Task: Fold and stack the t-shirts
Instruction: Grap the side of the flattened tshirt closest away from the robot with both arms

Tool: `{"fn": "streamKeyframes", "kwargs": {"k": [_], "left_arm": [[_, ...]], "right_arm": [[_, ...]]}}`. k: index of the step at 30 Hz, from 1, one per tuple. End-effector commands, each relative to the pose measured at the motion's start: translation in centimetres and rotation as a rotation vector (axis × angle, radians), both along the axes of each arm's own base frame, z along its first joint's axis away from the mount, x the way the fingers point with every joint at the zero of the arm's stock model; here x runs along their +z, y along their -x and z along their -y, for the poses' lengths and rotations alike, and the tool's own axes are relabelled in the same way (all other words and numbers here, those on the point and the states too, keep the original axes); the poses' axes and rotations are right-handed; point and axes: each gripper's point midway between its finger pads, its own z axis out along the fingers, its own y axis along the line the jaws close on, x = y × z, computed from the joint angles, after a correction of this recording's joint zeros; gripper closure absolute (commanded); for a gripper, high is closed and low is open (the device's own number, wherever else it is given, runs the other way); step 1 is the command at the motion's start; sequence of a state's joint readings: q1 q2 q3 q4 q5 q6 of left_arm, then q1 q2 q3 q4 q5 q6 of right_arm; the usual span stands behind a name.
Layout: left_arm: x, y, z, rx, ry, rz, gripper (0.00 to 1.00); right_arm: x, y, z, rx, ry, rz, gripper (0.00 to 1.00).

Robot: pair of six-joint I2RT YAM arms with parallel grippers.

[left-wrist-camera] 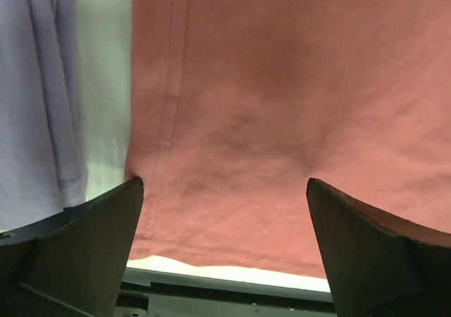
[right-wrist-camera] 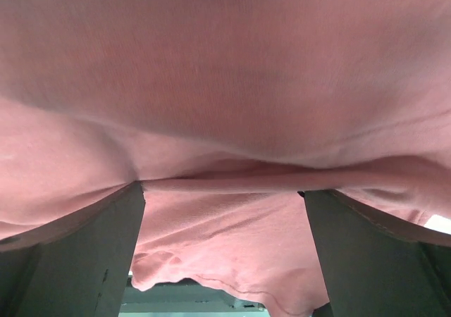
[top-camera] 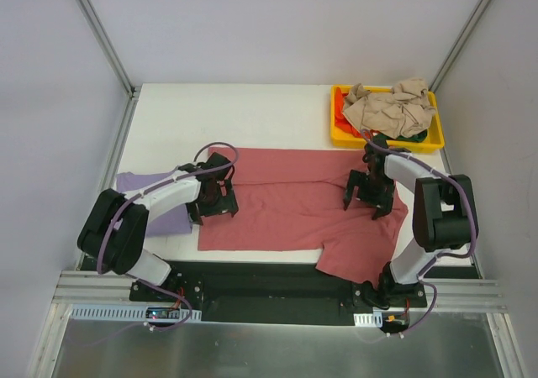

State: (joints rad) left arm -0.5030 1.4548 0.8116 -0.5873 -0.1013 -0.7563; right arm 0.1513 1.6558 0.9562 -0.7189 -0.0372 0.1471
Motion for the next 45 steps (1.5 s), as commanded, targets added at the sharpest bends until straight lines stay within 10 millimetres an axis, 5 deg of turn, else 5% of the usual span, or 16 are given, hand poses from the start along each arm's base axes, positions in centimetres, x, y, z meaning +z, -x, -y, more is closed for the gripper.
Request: {"fn": "streamKeyframes", "kwargs": {"k": [1,8,17,20,25,29,39,45], "left_arm": [[0.4,-2.0,0.3,0.019,-0.029,0.021,0.01],[2.6,-1.4,0.1,0.009,0.015,0.082,0.01],[2.5,5.7,-2.1,0.078,0.045,0.015,0.03],[2.0,7.4,-2.1,0.073,0.081,0.009,0.11],[1.2,8.4,-2.3,0.072,0.087,0.013,0.3],[0.0,8.6,-2.2,0.077,0.091,0.001,0.39],[-2.3,8.9,-2.3,0.083,0.062,-0.049,0.72],[-2.7,8.5,-2.3,0.094,0.051,-0.044,1.0]], "right_arm": [[-0.3,-4.8,0.6,0.05,-0.016,0.128,0.03],[3.2,-2.4,-0.3,0.131,0.008,0.225,0.03],[5.1,4.8,0.2,0.038,0.048,0.249,0.04],[4.9,7.5,0.3,-0.015,0.016,0.229,0.04],[4.8,11.0,-2.8,0.034,-0.184,0.206,0.04],[4.3,13.2,-2.5,0.051,-0.132,0.149,0.02],[3.6,15.9,-3.7,0.143,-0.062,0.07,0.01],[1.3,15.7,-5.1,0.156,-0.068,0.056,0.07]]}}
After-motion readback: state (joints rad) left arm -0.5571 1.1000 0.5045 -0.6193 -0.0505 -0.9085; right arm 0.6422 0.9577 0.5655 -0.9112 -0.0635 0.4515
